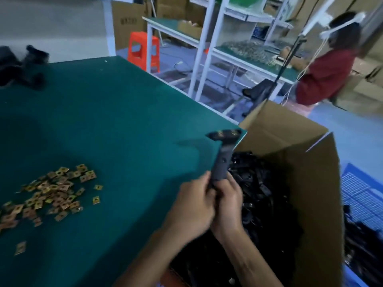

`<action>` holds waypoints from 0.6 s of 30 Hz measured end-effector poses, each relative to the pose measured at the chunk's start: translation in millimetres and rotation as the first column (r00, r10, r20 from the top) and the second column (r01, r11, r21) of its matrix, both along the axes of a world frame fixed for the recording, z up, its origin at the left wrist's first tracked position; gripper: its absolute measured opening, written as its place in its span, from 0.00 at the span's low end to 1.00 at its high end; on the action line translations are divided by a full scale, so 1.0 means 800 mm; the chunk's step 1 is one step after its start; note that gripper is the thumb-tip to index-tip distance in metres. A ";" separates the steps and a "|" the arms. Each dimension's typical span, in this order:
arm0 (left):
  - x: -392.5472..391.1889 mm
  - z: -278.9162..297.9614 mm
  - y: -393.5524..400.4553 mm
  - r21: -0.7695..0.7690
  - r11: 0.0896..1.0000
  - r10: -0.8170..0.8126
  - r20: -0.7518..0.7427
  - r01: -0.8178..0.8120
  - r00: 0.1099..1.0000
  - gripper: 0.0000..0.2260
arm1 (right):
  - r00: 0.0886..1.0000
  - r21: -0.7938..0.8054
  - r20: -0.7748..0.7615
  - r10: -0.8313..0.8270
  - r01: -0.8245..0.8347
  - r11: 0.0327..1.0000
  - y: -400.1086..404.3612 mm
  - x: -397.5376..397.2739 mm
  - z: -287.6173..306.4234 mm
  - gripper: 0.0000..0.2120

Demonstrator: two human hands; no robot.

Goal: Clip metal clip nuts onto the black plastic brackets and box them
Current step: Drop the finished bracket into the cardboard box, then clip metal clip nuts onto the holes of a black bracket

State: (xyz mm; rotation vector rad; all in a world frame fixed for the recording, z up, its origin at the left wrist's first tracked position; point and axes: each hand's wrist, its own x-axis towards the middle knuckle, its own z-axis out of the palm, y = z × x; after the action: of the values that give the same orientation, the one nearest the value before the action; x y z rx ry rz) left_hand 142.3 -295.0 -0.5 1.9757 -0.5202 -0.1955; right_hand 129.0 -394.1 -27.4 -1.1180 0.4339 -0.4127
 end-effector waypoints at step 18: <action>-0.043 -0.078 -0.014 0.269 0.921 -0.223 -0.233 0.284 0.946 0.18 | 0.864 0.377 -0.422 -0.274 0.442 0.814 -0.152 -0.007 -0.199 0.13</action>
State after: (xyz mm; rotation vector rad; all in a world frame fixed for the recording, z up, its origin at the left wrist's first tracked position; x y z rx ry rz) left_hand 108.3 -306.4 -63.1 2.1450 -0.6463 -0.6640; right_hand 123.0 -515.7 -186.5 -0.6267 1.0227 -0.4150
